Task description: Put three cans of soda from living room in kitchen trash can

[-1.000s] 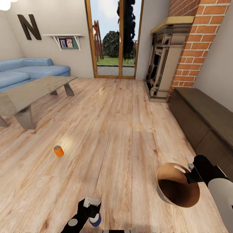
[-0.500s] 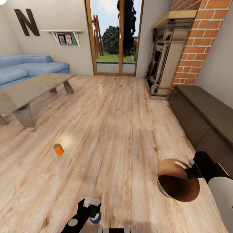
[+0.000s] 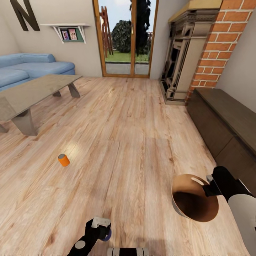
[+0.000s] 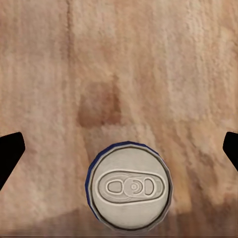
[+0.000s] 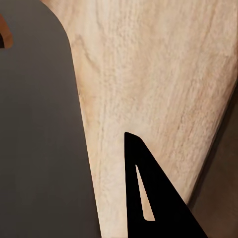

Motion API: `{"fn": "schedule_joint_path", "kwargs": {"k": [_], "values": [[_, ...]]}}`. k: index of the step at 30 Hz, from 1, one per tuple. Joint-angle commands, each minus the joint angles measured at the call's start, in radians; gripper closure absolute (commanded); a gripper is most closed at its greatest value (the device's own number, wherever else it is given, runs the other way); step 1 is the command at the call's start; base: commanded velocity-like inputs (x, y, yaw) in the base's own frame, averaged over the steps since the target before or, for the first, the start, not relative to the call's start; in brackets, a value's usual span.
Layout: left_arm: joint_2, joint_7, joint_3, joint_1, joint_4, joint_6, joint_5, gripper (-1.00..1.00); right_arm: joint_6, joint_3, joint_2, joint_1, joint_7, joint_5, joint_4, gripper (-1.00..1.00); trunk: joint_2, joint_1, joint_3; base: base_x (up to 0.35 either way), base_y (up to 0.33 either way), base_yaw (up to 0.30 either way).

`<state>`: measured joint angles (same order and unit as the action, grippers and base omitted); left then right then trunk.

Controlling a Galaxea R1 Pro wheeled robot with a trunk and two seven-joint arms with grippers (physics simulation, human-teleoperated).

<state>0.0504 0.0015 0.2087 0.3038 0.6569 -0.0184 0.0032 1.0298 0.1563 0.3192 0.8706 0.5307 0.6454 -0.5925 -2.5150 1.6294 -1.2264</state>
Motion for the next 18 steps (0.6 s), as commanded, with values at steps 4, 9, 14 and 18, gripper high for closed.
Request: {"fn": "schedule_joint_path", "kwargs": {"k": [4, 9, 14, 18], "values": [[-0.001, 0.000, 0.000, 0.000, 0.000, 0.000, 0.000, -1.00, -0.001, 0.000, -0.004, 0.001, 0.000, -0.009, -0.001, 1.00, -0.001, 0.002, -0.015, 0.000, 0.000, 0.000], [-0.001, -0.001, 0.000, 0.000, 0.001, -0.001, 0.000, -1.00, -0.003, 0.000, -0.005, 0.001, 0.002, -0.009, -0.001, 1.00, -0.002, 0.003, -0.027, 0.000, 0.000, 0.000], [-0.001, -0.003, 0.000, 0.000, 0.003, -0.001, 0.000, -1.00, -0.003, -0.001, -0.005, 0.001, 0.032, -0.007, -0.003, 1.00, -0.002, 0.003, -0.027, 0.000, 0.000, 0.000], [-0.001, -0.003, 0.000, 0.000, 0.001, -0.002, 0.000, -1.00, -0.004, -0.001, -0.005, 0.001, 0.036, -0.007, -0.003, 1.00, -0.002, 0.003, -0.031, 0.000, 0.000, 0.000]]}}
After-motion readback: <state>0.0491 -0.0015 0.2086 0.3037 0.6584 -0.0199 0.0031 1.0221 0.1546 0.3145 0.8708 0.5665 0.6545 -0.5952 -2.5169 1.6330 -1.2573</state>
